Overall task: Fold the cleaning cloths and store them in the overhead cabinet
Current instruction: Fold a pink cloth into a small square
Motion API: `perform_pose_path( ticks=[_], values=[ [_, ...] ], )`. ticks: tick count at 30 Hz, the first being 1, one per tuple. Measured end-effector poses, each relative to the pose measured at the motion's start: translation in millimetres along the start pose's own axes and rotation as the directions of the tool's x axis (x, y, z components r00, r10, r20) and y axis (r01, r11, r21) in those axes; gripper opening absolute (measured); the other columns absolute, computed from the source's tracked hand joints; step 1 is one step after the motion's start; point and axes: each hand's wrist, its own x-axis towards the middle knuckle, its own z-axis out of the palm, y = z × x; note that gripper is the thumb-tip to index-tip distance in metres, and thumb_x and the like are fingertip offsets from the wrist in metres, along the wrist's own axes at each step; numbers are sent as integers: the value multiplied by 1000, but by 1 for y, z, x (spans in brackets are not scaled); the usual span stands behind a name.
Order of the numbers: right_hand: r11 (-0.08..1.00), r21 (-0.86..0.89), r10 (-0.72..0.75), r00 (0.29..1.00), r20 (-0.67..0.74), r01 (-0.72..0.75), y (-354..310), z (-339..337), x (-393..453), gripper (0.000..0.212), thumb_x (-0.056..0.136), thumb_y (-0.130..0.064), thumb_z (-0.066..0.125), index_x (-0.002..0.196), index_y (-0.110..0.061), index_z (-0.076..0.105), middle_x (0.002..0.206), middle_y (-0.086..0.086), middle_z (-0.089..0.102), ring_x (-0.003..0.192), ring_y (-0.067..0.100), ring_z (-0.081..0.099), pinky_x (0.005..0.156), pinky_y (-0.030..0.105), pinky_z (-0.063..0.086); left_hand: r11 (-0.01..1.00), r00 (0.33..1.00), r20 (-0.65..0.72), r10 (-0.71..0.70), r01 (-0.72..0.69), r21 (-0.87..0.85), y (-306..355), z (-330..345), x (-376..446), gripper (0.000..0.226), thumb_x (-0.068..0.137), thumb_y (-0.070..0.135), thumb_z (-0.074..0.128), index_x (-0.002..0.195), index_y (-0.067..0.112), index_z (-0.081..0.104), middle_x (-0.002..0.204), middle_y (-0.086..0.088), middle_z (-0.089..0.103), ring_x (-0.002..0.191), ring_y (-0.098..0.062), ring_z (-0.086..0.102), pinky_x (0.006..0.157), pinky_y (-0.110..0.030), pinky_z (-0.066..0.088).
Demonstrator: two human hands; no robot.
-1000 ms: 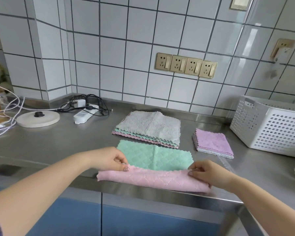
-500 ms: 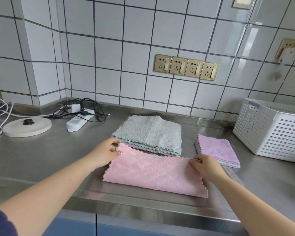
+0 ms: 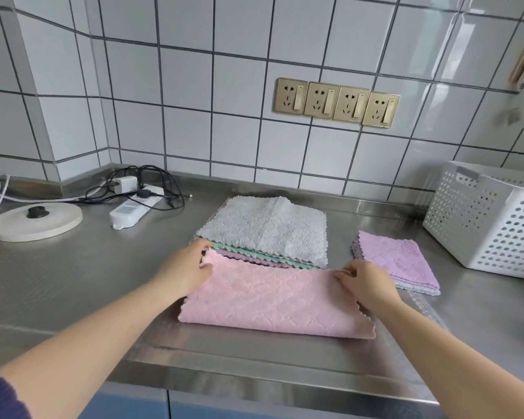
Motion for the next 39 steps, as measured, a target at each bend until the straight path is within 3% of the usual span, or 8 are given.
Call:
perform_pose_path(
  ticks=[4,7,14,18,23,29,34,39],
  values=[
    [1000,-17,8,1000,0,-8,1,2,3,17,89,-34,58,91,-19,65,77,-1,64,69,22,59,59,27,42,999,1000,3,-10,9,37,3,0,-2,50,88,22,57,135,17,40,110,-4,53,94,-21,54,77,-27,41],
    [998,-62,-15,999,-39,12,3,7,2,24,89,-29,59,110,-19,63,109,4,61,95,24,60,72,27,42,966,993,-62,99,-81,245,14,3,-7,55,90,30,54,141,18,35,142,-4,38,127,-26,42,105,-37,36],
    [901,-113,-411,908,84,419,-65,43,-29,46,91,-40,33,127,-24,56,132,1,52,124,26,47,100,34,37,927,936,87,342,-351,131,83,40,-17,45,99,23,34,143,11,35,152,0,32,141,-13,26,113,-22,12],
    [884,-208,-386,905,178,418,-66,67,-43,87,68,-56,-7,139,-32,37,150,-2,34,141,18,27,113,41,23,905,947,210,242,-298,303,75,62,-20,49,100,31,25,147,18,25,157,1,20,144,-14,17,118,-34,12],
    [884,-291,-288,917,277,366,-54,55,-46,68,89,-67,15,148,-34,16,160,-1,10,147,16,4,118,44,6,890,952,286,112,-224,397,62,53,-23,59,98,48,19,150,24,8,159,1,2,147,-17,2,119,-37,0],
    [887,-322,-248,930,271,330,-33,39,-47,113,51,-86,-14,149,-34,11,160,-1,7,147,17,3,118,44,6,895,960,279,19,-141,424,46,40,-26,64,95,56,15,150,25,5,159,-2,-1,147,-20,-2,119,-38,-2],
    [911,-337,-148,952,268,237,-12,29,-47,74,86,-72,14,149,-35,8,160,-3,3,147,18,-1,118,49,6,897,962,272,-28,-96,431,41,34,-30,64,95,58,15,150,27,7,159,0,-1,147,-20,-1,118,-45,-4],
    [906,-363,-127,958,257,218,-4,19,-50,68,91,-66,17,150,-32,12,160,-1,5,147,18,1,117,54,2,875,968,251,14,-134,465,54,32,-37,57,98,49,18,150,26,14,159,-1,5,147,-20,2,117,-50,-4]
  ],
)
